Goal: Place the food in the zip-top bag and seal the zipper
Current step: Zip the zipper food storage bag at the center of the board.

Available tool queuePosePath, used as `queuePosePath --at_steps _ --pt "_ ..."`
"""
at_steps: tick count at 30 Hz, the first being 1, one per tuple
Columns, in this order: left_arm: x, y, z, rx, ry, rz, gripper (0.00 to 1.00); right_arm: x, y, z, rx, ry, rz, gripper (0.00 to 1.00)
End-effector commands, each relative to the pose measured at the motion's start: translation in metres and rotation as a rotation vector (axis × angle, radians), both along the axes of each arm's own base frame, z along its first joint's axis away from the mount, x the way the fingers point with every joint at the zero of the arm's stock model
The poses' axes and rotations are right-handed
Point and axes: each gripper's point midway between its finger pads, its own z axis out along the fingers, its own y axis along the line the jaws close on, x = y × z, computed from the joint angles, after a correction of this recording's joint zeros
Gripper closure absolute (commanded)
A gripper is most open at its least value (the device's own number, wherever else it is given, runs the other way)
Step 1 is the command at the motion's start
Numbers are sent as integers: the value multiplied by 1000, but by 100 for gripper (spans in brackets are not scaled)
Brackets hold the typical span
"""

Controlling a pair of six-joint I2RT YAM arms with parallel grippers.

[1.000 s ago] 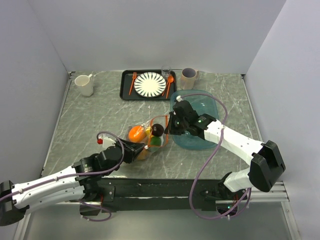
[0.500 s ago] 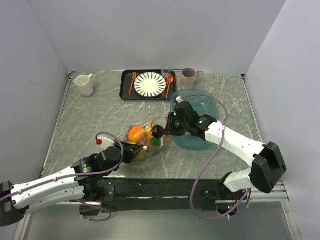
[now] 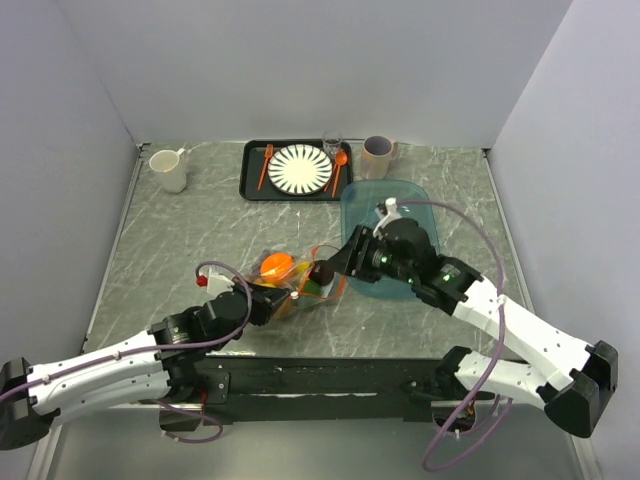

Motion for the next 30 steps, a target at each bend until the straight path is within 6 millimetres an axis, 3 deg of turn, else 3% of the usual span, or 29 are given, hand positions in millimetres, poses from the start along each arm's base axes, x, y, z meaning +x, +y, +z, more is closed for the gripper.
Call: queuePosePath --at_steps 1,10,18,30 --pt "4 -11 22 -42 -63 -22 99 -31 32 5 174 133 49 50" --pt "2 -23 18 -34 -80 -68 99 -55 60 -30 241 288 77 56" --pt "1 -28 21 -63 -106 -87 99 -54 78 -35 258 324 97 55" --pt "1 -23 21 -68 -108 -75 99 -39 74 -34 266 302 43 55"
